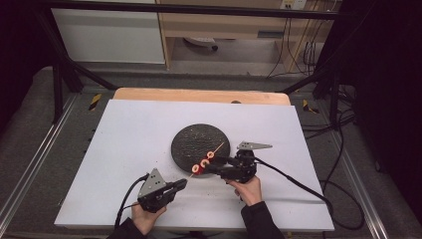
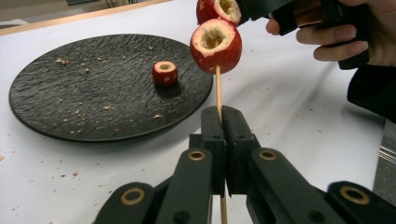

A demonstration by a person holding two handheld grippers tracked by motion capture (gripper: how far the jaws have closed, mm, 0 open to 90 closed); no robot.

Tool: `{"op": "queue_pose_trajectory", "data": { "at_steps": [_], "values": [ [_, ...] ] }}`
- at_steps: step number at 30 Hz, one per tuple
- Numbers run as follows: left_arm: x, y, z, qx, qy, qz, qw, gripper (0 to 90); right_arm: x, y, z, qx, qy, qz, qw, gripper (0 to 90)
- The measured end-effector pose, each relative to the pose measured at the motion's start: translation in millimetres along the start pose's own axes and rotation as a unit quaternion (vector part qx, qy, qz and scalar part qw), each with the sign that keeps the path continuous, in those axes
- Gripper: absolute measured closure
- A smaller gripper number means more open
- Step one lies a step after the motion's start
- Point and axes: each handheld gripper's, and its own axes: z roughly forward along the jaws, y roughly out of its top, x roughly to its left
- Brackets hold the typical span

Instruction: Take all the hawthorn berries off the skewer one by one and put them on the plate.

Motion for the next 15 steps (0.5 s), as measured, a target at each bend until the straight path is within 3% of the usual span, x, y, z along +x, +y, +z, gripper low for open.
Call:
{"op": "queue_pose_trajectory", "data": {
  "at_steps": [9,15],
  "values": [
    [-5.4,-0.3,1.1,-0.002,-0.011,0.005,0.9999,88.1,-0.2,-1.4,-0.4,-0.004,0.023,0.008,0.9997,48.5],
    [-4.8,-1.3,1.6,-0.003,-0.016,0.002,0.9999,88.1,-2.4,-1.7,-0.9,-0.001,0.053,0.007,0.9986,62.7]
  ]
}}
